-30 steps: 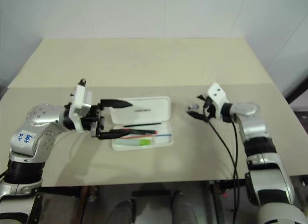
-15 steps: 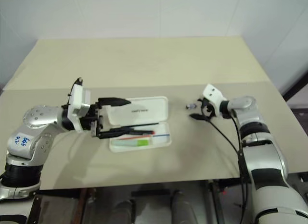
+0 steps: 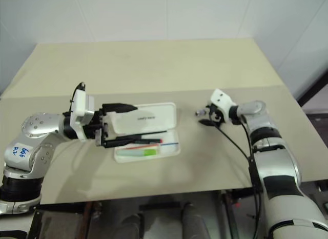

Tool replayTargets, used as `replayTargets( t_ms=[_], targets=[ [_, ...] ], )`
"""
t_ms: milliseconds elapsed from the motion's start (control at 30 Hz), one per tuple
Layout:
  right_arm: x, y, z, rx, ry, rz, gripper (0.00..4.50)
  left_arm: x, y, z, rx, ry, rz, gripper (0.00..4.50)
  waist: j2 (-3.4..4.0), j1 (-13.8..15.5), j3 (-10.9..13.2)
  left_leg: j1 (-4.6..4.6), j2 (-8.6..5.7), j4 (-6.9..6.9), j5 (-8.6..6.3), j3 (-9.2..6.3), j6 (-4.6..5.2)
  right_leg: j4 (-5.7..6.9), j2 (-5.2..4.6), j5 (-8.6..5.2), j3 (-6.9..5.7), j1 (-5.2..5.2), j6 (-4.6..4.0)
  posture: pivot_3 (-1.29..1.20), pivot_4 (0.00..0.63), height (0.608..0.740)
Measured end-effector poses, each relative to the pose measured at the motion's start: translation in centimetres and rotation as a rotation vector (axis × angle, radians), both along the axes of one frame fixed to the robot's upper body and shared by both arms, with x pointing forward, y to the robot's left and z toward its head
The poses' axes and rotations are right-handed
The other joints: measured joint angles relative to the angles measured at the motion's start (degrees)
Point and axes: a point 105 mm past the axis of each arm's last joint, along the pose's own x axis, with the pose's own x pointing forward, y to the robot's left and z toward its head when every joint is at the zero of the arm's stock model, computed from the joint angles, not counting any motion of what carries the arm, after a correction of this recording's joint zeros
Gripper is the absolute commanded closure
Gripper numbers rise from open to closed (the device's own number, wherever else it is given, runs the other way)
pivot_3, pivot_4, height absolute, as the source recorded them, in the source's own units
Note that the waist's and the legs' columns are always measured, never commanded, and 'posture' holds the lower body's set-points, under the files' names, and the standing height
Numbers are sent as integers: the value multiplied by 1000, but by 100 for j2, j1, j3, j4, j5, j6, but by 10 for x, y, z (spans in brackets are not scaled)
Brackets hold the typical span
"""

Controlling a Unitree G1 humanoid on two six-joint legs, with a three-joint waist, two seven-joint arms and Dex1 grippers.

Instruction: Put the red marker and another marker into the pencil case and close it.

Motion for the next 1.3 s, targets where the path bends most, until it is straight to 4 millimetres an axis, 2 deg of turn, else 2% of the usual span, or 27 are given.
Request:
replayTargets(
  t_ms=[300, 433, 467, 500, 533, 600, 667, 1033, 1200, 1300],
  targets=[
    [3, 8, 1, -14, 0, 5, 564, 0, 0, 0, 0, 1, -4, 0, 0, -76, 0, 1, 0, 1, 1, -1, -1, 4, 0, 0, 0, 0, 0, 0, 150, 740],
    [2, 14, -1, -18, 20, 25, 1798, 0, -1, 1, -1, -2, -6, 0, 0, -88, 0, 3, 0, 3, 1, -1, -1, 7, 0, 0, 1, 1, 1, 0, 150, 740],
    [2, 15, -1, -21, 20, 27, 2234, 0, -1, 1, -1, -2, -5, 0, 0, -89, 0, 3, 0, 4, 1, -1, -2, 9, 0, 1, 1, 1, 1, 0, 150, 740],
    [3, 16, 0, -23, 16, 23, 2437, 0, -1, 1, -2, -3, -5, 0, 0, -89, 0, 3, 0, 4, 2, -1, -2, 9, 0, 1, 1, 1, 1, 0, 150, 740],
    [4, 15, 0, -28, 14, 20, 2930, 0, -1, 1, -2, -3, -4, 0, 0, -86, 0, 3, 0, 4, 2, -1, -2, 10, 0, 1, 1, 1, 1, 0, 150, 740],
    [4, 16, 1, -32, 14, 23, 3630, 0, -1, 1, -2, -3, -3, 0, 0, -88, 0, 3, 0, 3, 2, -2, -2, 9, 0, 1, 1, 1, 1, 0, 150, 740],
    [4, 17, 1, -30, 16, 30, 4136, 0, -1, 1, -2, -4, -1, 0, 0, -98, 0, 3, 0, 3, 2, -2, -2, 9, 0, 1, 1, 1, 1, 0, 150, 740],
    [3, 20, 1, -20, 4, 43, 4180, -1, -2, 1, -2, -7, -2, 0, 0, -142, 0, 4, 0, 4, 3, -2, -3, 12, 0, 1, 1, 1, 3, 0, 150, 740],
    [-5, 3, 3, -2, 11, 68, 4180, 0, -2, 0, -3, 0, -5, 0, 3, -99, 1, -1, -1, 2, 3, -3, -2, 9, 0, 2, 1, 1, 4, 0, 150, 740],
    [-11, -6, 11, 19, -6, 96, 4180, 0, -1, -1, -2, 6, -9, 0, 3, -72, 2, -2, -1, 2, 2, -3, -2, 8, 0, 2, 1, 1, 5, 0, 150, 740]
  ],
)
